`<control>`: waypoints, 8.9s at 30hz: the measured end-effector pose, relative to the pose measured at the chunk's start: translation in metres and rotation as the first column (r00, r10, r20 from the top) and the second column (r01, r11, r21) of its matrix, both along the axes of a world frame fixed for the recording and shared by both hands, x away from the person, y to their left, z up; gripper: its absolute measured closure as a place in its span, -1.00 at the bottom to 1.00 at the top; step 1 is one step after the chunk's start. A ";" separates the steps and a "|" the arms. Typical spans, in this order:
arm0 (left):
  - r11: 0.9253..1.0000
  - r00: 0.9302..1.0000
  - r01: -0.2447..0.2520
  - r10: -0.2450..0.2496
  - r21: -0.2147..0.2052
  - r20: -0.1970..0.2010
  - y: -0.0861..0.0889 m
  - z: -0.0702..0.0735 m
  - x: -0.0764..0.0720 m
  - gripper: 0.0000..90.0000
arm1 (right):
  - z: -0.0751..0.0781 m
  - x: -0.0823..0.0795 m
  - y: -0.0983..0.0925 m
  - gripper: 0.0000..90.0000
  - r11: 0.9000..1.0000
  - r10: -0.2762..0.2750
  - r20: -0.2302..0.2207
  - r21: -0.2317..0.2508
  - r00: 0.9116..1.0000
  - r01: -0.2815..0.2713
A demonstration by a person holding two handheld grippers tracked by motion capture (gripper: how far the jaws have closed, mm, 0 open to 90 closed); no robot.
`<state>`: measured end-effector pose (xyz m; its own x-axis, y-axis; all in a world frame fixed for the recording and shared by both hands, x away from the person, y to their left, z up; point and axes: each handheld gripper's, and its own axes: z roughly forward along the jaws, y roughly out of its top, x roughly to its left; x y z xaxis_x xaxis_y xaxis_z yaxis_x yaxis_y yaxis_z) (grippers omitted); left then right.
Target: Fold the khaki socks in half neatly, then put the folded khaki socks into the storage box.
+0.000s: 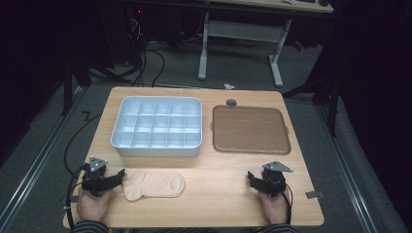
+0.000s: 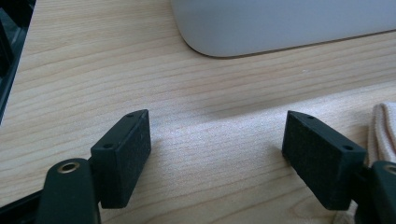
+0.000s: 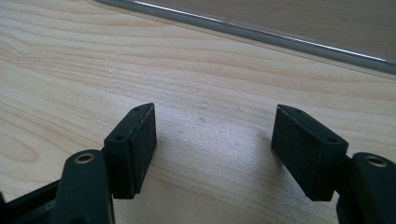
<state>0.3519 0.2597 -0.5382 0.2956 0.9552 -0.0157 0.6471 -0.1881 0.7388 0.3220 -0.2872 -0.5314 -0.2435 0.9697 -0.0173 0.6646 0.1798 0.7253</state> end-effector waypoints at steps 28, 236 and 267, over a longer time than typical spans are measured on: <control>1.000 1.000 0.010 -0.010 0.000 -0.003 0.000 0.000 0.001 -0.49 | 0.000 0.000 0.001 -0.35 1.000 0.013 -0.006 0.001 1.000 -0.013; 0.882 0.881 0.430 -0.457 -0.196 -0.124 -0.154 0.023 -0.003 0.72 | 0.020 -0.010 0.092 0.87 0.918 0.396 -0.065 0.053 0.916 -0.393; 0.901 0.907 0.395 -0.414 -0.181 -0.077 -0.145 0.027 -0.008 -0.05 | 0.023 -0.024 0.080 0.34 0.960 0.278 0.065 0.030 0.958 -0.280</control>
